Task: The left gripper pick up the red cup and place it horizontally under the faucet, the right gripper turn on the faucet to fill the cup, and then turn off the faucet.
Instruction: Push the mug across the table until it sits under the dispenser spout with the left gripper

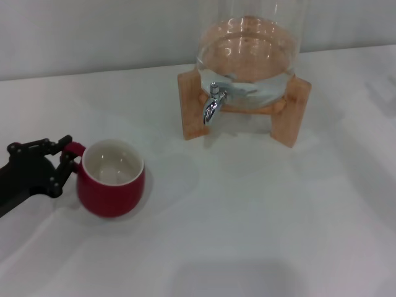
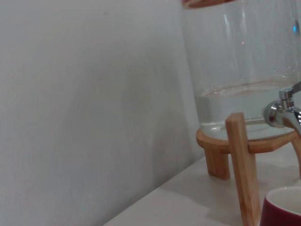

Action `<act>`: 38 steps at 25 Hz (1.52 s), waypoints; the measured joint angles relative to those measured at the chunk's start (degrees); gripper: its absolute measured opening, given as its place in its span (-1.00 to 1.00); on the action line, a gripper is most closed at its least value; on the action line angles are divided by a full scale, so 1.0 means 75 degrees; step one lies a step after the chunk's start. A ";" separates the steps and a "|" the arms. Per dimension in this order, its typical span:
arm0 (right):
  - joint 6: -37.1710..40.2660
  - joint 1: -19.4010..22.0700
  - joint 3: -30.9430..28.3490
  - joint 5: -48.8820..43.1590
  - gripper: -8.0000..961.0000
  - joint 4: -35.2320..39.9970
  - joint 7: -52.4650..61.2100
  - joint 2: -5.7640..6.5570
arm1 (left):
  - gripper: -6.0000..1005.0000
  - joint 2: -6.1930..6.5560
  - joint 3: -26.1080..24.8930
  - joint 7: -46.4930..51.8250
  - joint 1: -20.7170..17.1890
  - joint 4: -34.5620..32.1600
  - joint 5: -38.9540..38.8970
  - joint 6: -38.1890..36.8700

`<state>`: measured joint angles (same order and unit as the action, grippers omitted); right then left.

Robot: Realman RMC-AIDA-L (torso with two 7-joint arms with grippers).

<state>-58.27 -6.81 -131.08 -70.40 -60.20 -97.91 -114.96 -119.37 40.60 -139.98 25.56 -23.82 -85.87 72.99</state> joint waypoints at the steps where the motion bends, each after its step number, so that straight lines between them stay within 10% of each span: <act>1: 0.0000 -0.0002 0.0003 0.0000 0.32 0.0000 0.0000 0.0000 | -0.68 0.0003 -0.0003 -0.0031 0.0085 0.0083 -0.0004 -0.0081; 38: -0.0086 -0.0065 0.0099 -0.0016 0.32 0.0067 -0.0008 0.0000 | -0.68 -0.0009 0.0009 0.0059 0.1733 0.1817 -0.0162 -0.1186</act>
<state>-58.91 -7.30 -130.34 -70.52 -59.70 -97.97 -114.96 -119.43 40.67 -139.54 38.56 -10.19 -87.08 64.09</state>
